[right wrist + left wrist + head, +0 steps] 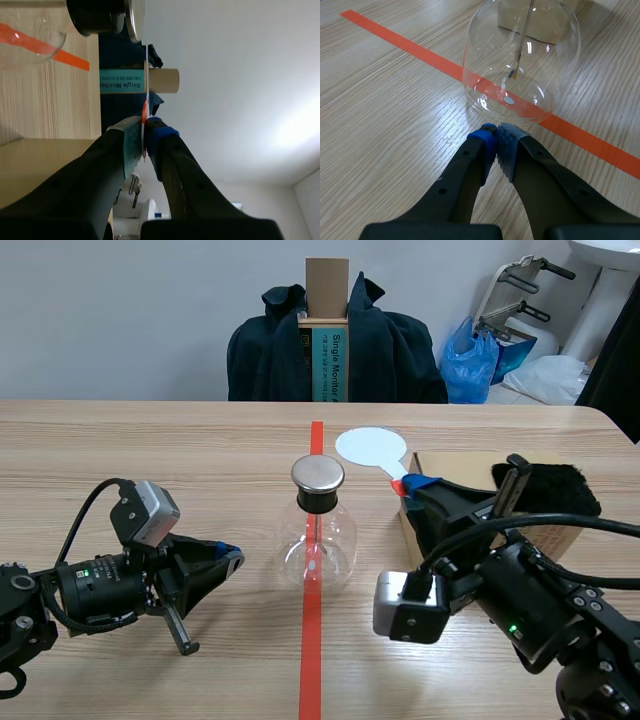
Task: Do the electroscope experiment.
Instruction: 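Move the plate toward and away from the electroscope, then hold the plate still at the electroscope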
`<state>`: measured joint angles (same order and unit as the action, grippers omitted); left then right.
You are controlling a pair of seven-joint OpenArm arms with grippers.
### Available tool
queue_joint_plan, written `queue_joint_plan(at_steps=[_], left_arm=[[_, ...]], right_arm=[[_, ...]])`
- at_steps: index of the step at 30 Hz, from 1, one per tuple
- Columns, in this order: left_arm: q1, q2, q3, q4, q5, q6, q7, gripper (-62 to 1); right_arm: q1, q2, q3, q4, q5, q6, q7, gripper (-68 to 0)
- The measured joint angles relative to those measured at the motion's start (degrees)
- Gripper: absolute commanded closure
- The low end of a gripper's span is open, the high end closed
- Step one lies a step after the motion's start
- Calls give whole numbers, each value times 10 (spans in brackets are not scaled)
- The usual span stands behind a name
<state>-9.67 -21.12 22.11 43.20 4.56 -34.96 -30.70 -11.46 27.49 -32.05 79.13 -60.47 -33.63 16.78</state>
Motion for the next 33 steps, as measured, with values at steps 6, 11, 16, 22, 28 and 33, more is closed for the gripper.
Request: queue_joint_plan(at_steps=[6,11,16,22,28,33], left_arm=[[0,0,0,0,0,0,0,-19],[0,0,0,0,0,0,0,-19],[0,0,0,0,0,0,0,-19],[0,0,0,0,0,0,0,-19],[0,0,0,0,0,0,0,-19],[0,0,0,0,0,0,0,-19]], right_arm=[[0,0,0,0,-11,-1,62,-8],[0,0,0,0,-11,-2,101,-8],[0,0,0,0,-11,-2,113,-8],[0,0,0,0,-12,-2,113,-8],[0,0,0,0,-12,-2,110,-8],[0,0,0,0,-12,-2,106,-8]])
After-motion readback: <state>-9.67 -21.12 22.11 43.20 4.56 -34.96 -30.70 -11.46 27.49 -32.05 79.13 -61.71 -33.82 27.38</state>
